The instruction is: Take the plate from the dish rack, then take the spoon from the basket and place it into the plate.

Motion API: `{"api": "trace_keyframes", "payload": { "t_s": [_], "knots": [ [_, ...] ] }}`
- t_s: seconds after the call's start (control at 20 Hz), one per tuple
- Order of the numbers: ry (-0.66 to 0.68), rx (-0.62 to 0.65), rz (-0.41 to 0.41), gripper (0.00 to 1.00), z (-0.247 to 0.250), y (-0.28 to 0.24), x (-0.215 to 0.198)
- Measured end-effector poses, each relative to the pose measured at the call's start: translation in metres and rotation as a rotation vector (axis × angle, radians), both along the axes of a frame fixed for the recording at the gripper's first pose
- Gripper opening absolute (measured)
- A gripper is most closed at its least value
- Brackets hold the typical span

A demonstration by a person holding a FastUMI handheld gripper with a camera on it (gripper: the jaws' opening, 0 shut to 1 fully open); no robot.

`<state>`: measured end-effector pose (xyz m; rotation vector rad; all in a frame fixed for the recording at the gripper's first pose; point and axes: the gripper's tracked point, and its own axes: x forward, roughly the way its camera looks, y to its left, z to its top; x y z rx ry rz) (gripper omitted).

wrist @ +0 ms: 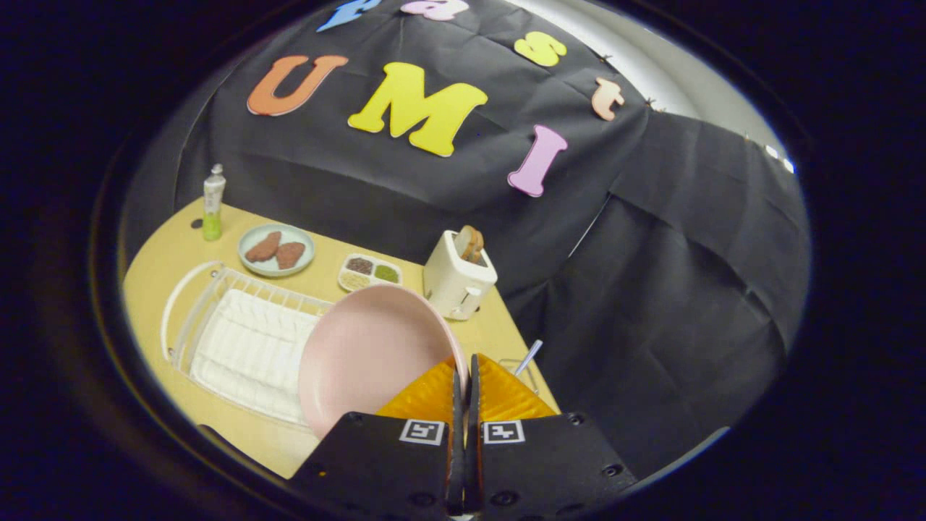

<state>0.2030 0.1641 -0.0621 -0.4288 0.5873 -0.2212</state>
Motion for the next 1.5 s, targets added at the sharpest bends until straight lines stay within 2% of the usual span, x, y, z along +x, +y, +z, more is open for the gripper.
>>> {"api": "trace_keyframes", "payload": {
  "t_s": [0.1,0.25,0.55,0.65,0.95,1.1,1.15,1.2,1.25,1.3,1.35,1.5],
  "knots": [
    [0.017,0.106,0.038,0.06,-0.018,-0.016,-0.027],
    [0.03,0.215,0.049,0.06,-0.051,-0.046,-0.067],
    [0.159,0.462,-0.015,0.07,-0.157,-0.083,-0.121],
    [0.193,0.472,-0.027,0.07,-0.186,-0.09,-0.118],
    [0.187,0.48,0.019,0.08,-0.202,-0.099,-0.097],
    [0.065,0.465,0.079,0.1,-0.181,-0.107,-0.08],
    [0.018,0.458,0.108,0.16,-0.17,-0.109,-0.077],
    [-0.015,0.446,0.141,0.33,-0.162,-0.11,-0.073],
    [-0.042,0.419,0.163,0.43,-0.157,-0.115,-0.068],
    [-0.067,0.386,0.176,0.59,-0.151,-0.122,-0.064],
    [-0.084,0.365,0.182,0.65,-0.146,-0.127,-0.06],
    [-0.108,0.356,0.162,0.96,-0.138,-0.145,-0.046]
  ]
}}
